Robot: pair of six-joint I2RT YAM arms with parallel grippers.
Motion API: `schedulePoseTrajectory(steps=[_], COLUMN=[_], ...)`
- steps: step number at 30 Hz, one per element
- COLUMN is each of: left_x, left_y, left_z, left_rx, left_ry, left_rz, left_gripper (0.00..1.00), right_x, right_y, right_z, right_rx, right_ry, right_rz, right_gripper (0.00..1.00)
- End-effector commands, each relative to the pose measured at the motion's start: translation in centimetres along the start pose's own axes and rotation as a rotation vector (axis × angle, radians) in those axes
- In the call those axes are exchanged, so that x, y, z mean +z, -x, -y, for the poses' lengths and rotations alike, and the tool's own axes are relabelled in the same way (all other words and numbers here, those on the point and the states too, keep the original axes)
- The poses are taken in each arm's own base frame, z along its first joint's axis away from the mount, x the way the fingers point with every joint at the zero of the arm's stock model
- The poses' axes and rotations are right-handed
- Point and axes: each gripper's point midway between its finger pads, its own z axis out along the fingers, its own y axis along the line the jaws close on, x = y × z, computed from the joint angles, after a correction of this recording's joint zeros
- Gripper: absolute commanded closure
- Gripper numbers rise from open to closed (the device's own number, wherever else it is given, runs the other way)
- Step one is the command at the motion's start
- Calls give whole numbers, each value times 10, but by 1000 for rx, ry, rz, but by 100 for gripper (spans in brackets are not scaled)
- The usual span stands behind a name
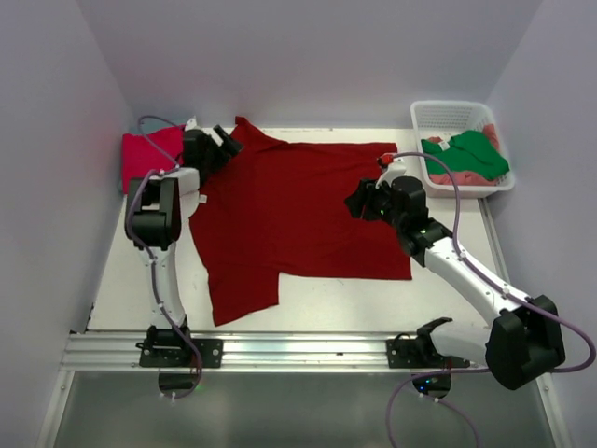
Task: Fold and stack the t-shirts
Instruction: Flatten out the tshirt, then grap the side of the flattened tshirt closest away from the robot with both arms
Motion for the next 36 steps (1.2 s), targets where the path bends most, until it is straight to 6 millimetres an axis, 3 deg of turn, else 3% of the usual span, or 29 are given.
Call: schedulePoseTrajectory(steps=[1, 2, 3, 4, 5, 6, 7, 8, 9, 10, 12, 14, 15, 18, 26, 30, 36], left_x=[-66, -91, -104, -129, -142, -157, -171, -195, -214, -234, -264, -290, -308, -343, -392, -418, -455], left_y=[31, 41, 5, 11, 0, -30, -48, -46, -88, -83, -117, -122, -135, -154, -179, -217, -252], left_z=[44, 62, 47, 67, 73, 56, 67, 85, 82, 85, 70, 59, 43, 27, 20, 5, -15], left_rx=[-30, -21, -28, 14, 47, 69, 146, 192, 256, 302, 385, 436, 464, 491, 468, 432, 397], left_ry=[-63, -68, 10, -16, -12, 71, 93, 72, 103, 126, 185, 232, 289, 340, 364, 376, 388], left_rz=[115, 134, 41, 60, 39, -41, -61, -36, -145, -116, -249, -315, -397, -538, -701, -839, -943], left_gripper=[6, 7, 7, 7, 8, 9, 8, 8, 8, 7, 7, 7, 7, 10, 21, 23, 25], right_x=[-14, -17, -18, -20, -22, -24, -24, -26, -27, -28, -29, -30, -29, -28, -25, -30, -37], right_y=[5, 4, 3, 3, 1, -3, -4, -7, -8, -11, -16, -21, -23, -31, -51, -53, -54], right_z=[8, 14, 17, 19, 19, 21, 23, 24, 25, 24, 26, 26, 27, 33, 38, 42, 48], right_rx=[26, 31, 27, 31, 29, 26, 28, 29, 34, 41, 57, 90, 102, 136, 146, 147, 136], right_ry=[-77, -119, -139, -154, -158, -165, -170, -174, -176, -178, -189, -193, -202, -243, -285, -307, -343], right_rz=[3, -8, -12, -13, -19, -29, -30, -35, -37, -47, -66, -77, -82, -123, -234, -235, -236], right_gripper=[45, 45, 44, 43, 43, 43, 42, 42, 42, 42, 42, 41, 40, 36, 30, 30, 29])
